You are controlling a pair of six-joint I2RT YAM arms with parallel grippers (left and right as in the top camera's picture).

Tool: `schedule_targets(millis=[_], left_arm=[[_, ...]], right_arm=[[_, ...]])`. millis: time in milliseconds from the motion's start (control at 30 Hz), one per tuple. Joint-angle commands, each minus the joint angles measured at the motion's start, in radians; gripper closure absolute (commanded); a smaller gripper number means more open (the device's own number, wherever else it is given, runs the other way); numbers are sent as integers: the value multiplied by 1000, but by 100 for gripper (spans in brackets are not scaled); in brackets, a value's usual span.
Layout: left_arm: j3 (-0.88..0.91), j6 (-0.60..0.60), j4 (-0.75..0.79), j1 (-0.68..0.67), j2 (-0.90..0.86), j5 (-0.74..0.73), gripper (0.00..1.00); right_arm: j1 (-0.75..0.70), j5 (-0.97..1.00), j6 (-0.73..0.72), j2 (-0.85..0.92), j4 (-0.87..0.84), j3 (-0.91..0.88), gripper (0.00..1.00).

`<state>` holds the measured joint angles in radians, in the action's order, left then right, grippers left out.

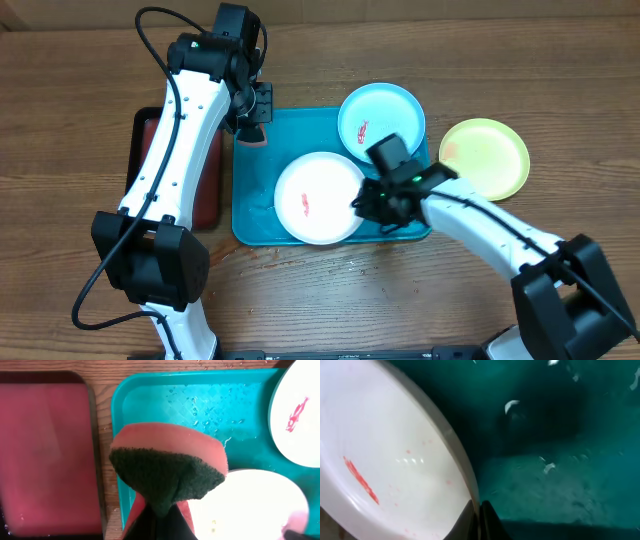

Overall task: Clean dirty plates on tray and stack at the side
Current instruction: 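Release the yellow plate and move the right gripper to the white plate, then pinch the white plate rim with the right gripper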

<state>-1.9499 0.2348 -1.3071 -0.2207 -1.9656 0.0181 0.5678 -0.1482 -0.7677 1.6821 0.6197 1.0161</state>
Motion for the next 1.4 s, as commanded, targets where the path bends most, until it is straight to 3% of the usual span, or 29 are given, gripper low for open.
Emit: schedule_targets(millis=[0,233,267,333,400,633,767,1100,1367], left_arm=[[1,16,6,4,7,-9,96],[1,16,7,4,7,-9,96],[1,16,7,4,7,-8,96],[1,16,8,4,7,-8,96],[1,16,8,4,7,-8,96],[1,16,18,4,7,-8,96],[1,16,22,4,7,-8,95],[1,16,22,4,7,-9,96],[21,20,22,3,7,-12,96]], right_arm=[[60,110,-152,58,-109,24,96],[74,92,-198,117,-215,25,96],[74,92,-194,117,-214,25,91],[70,91,-86,117,-208,27,70],[60,91,-26,117,-201,32,69],[32,102,214,120,-219,77,73],[20,114,275,135,-253,81,77],[19,114,266,194,-294,81,81],[19,117,161,229,-298,81,91]])
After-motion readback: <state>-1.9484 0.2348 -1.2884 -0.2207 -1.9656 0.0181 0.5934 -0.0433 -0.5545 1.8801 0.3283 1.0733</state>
